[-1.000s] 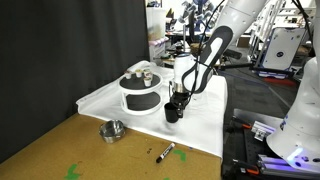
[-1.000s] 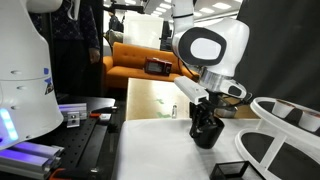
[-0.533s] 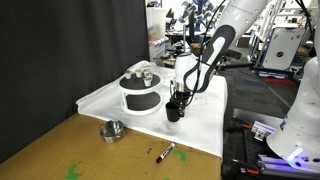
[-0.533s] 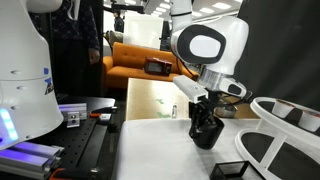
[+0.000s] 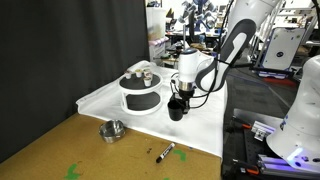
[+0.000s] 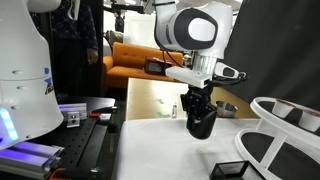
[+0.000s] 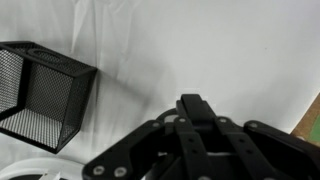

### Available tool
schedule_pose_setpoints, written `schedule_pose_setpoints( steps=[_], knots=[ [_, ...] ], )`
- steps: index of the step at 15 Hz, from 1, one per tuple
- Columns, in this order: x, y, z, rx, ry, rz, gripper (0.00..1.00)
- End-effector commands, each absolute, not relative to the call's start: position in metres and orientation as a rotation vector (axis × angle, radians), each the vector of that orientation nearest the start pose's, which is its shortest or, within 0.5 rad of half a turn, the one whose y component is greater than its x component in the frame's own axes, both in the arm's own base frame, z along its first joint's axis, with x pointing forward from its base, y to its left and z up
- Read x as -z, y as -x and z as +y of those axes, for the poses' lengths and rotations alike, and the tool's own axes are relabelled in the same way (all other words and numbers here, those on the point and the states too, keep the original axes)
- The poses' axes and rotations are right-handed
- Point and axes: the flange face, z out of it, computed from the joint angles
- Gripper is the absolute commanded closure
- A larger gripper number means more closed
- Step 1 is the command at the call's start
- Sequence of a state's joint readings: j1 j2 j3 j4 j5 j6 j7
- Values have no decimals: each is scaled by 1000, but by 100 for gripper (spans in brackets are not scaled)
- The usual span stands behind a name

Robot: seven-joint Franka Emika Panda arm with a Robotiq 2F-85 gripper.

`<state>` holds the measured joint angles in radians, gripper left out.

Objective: Move the black mug to the left

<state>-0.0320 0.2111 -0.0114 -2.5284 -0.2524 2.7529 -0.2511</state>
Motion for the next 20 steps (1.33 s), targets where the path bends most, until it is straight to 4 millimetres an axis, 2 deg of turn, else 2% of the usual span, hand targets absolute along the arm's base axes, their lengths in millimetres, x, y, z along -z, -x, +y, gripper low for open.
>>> schedule_pose_setpoints(
  steps=[1,4,7,13,15,20],
  knots=[
    [-214,-455,7,28,3142,-983,96],
    [-218,-453,29,43,3091,-1182,96],
    [-220,-455,42,84,3048,-1302,96],
    [-214,-480,34,180,2928,-1447,96],
    [-214,-488,39,176,2881,-1501,96],
    [-222,-505,82,176,2786,-1688,96]
  ],
)
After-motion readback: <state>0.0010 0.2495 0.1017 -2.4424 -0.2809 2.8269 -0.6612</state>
